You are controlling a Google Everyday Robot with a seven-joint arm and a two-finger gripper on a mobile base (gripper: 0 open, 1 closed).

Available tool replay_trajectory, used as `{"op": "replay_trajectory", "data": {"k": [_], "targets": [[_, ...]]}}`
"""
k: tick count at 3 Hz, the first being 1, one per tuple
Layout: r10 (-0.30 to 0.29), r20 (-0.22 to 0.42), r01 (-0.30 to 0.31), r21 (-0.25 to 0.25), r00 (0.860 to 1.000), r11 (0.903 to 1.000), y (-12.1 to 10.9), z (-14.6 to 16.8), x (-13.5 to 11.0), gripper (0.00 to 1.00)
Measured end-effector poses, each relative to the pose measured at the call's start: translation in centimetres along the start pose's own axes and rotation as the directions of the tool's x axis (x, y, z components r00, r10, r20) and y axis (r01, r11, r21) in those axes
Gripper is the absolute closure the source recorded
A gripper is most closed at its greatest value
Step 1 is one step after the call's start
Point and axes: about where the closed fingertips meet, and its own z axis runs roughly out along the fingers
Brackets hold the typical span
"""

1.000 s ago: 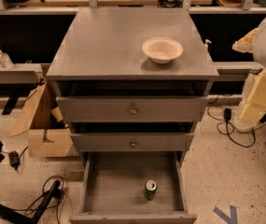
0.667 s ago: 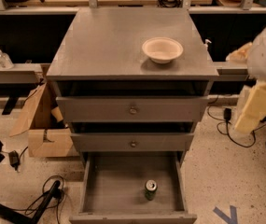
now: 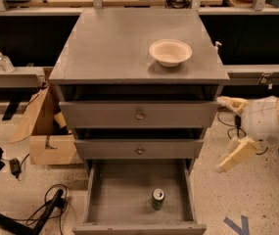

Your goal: Pick green can from bottom drawer and place on counter

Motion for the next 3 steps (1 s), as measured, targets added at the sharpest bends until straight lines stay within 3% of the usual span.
{"op": "replay_trajectory", "data": {"k": [1,2,3], "targets": [[-0.077,0.131,0.069,0.064,0.988,0.9955,-1.6,3.4,1.3,0.0],[-0.106,0.175,0.098,0.058,0.979,0.9935,-1.9,5.8,2.5,0.0],[-0.106,0.175,0.098,0.058,0.979,0.9935,-1.9,5.8,2.5,0.0]]}}
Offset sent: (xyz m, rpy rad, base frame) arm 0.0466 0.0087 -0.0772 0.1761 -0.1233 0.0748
